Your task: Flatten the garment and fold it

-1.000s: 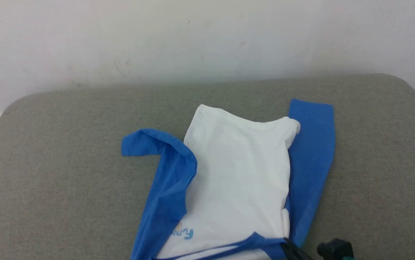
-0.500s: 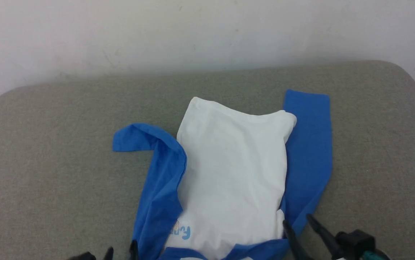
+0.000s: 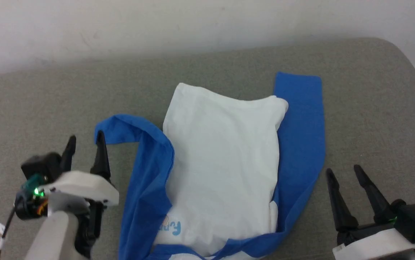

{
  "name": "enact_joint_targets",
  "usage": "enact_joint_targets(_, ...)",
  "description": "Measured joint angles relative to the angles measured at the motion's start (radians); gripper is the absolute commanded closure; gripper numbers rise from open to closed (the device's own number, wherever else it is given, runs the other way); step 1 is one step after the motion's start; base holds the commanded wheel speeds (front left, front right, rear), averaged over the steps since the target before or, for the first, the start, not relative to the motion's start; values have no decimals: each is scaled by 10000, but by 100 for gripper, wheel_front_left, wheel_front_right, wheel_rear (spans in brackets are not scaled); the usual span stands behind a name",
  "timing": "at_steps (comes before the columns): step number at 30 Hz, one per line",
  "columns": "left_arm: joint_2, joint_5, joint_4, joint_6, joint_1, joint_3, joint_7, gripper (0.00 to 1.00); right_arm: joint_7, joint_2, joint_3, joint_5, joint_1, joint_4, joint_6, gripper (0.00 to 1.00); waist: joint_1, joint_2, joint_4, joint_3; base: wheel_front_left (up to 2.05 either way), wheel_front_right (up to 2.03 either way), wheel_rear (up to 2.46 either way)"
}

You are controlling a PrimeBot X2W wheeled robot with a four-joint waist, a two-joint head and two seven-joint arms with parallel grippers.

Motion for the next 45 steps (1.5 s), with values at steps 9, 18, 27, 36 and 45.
enact_joint_targets(9,828,86,2993,-702,-3743,-247,1664,0,52,31,-19,61,-843,-270,0,0,3,0,-455,1266,0,0,0)
enact_joint_targets(18,1862,320,5967,-972,-5434,-932,5196,0,-174,36,142,399,-1267,79,0,0,1,0,-1161,2266,0,0,0)
enact_joint_targets(27,2314,715,6086,-1471,-6655,-1802,7825,100,-313,35,186,642,-1405,443,0,0,-2,0,-1607,2720,0,0,0)
enact_joint_targets(36,2326,755,6023,-1536,-6672,-2002,8050,100,-401,36,203,658,-1559,539,0,0,1,0,-1558,2450,0,0,0)
enact_joint_targets(45,2059,652,4257,-976,-6222,-1453,5104,100,-439,40,-385,713,-1091,598,0,0,0,0,-1293,1511,0,0,0)
